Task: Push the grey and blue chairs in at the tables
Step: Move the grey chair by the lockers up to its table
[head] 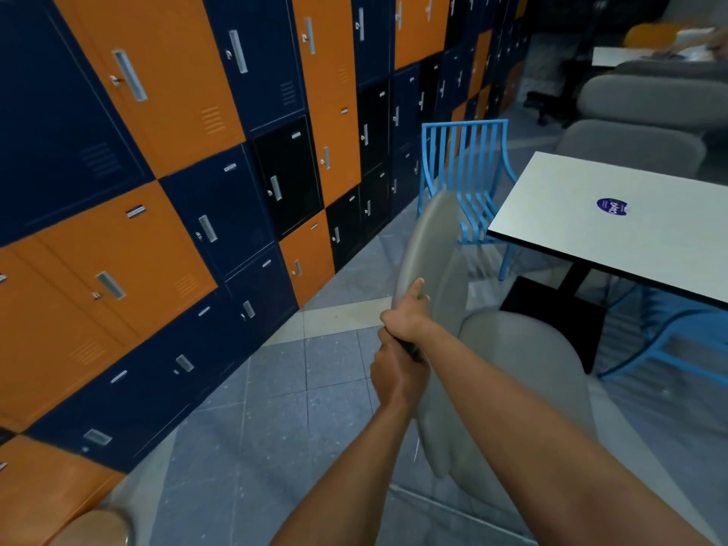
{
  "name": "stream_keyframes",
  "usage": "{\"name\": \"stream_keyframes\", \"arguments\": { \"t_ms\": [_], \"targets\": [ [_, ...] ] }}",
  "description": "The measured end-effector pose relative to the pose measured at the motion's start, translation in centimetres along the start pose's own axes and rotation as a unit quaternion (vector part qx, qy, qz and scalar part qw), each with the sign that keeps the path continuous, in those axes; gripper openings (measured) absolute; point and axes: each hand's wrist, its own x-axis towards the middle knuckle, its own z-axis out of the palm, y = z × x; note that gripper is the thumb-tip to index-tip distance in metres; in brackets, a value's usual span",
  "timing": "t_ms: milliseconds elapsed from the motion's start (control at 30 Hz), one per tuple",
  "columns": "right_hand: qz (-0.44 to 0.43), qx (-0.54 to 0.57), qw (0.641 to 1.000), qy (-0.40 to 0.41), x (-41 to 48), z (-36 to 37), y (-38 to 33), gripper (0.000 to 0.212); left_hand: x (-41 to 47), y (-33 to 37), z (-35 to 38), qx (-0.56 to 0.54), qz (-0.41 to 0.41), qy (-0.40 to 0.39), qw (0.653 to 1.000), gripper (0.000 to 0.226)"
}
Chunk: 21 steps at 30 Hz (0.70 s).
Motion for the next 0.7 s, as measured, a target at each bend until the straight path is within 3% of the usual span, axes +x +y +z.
{"name": "stream_keyframes", "arguments": {
  "t_ms": [367,533,700],
  "targets": [
    [-0.063,-0.042,0.994,-0.082,-11.3,3.1,4.2,0.111,-12.8,-3.5,-1.2,-0.026,-0.061,0.052,0.996,0.043],
    [-0.089,-0.077,0.99,-0.079,-16.1,4.5,6.2,0.106,-17.4,-5.2,-1.2,-0.053,-0.058,0.072,0.994,0.027],
    [-0.093,-0.1,0.987,-0.083,-17.9,4.5,6.5,0.101,-18.4,-5.8,-1.5,-0.046,-0.047,0.069,0.995,0.028]
  ]
}}
